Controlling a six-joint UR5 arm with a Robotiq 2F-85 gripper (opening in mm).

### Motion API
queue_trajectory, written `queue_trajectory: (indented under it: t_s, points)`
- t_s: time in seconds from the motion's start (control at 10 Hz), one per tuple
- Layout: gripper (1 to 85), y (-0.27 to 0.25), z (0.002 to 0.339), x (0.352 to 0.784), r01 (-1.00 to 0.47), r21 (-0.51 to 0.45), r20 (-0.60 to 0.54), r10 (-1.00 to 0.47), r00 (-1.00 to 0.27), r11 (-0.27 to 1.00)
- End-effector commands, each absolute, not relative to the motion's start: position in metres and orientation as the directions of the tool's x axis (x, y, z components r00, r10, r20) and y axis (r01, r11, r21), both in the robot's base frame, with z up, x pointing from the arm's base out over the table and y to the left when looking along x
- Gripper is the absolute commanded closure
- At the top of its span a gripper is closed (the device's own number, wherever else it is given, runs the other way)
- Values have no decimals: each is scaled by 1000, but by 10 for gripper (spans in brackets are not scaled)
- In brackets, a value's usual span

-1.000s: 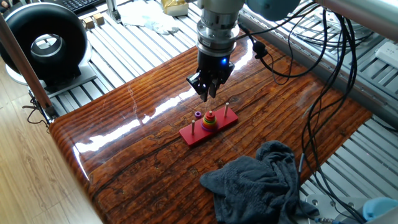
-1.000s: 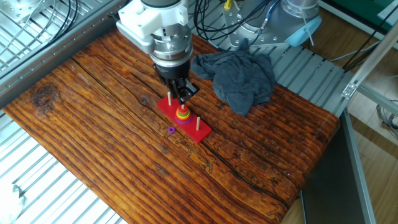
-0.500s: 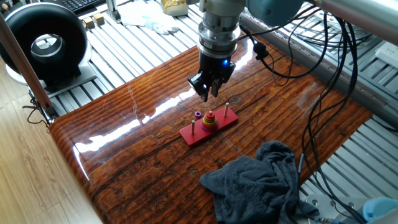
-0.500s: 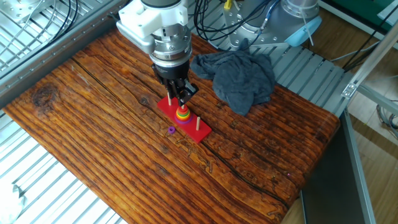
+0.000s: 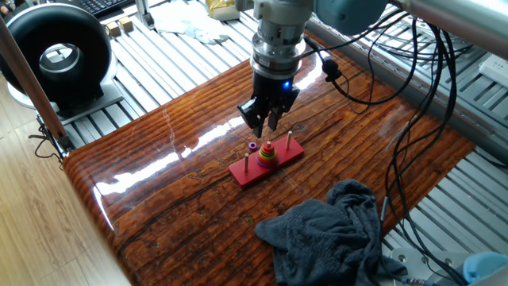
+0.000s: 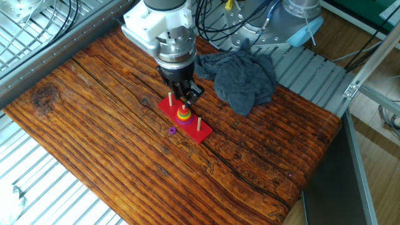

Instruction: Take out one Hanoi block and throw it aside

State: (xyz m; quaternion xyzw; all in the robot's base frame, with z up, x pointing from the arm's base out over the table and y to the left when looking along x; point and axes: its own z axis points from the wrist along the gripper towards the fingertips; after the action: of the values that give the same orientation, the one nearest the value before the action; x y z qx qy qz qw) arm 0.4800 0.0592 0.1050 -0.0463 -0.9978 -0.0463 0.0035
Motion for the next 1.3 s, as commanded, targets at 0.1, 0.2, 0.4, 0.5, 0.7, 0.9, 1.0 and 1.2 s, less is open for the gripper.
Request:
queue_trajectory:
  t_s: [0.1, 0.2, 0.4, 0.5, 0.7, 0.9, 1.0, 1.2]
  points:
    - [470, 56, 100, 482, 90, 67, 0, 90, -996, 994]
    - [473, 51, 99, 483, 86, 49, -7, 87, -996, 995]
    - [477, 49, 97, 486, 80, 52, -21, 81, -996, 995]
    - [477, 46, 96, 486, 71, 49, -27, 72, -997, 996]
    - [473, 48, 95, 484, 66, 58, -32, 68, -997, 996]
    - [473, 50, 93, 480, 68, 59, -38, 70, -997, 996]
    - [473, 51, 92, 479, 69, 64, -39, 72, -997, 996]
    - [473, 52, 91, 478, 69, 66, -46, 72, -996, 995]
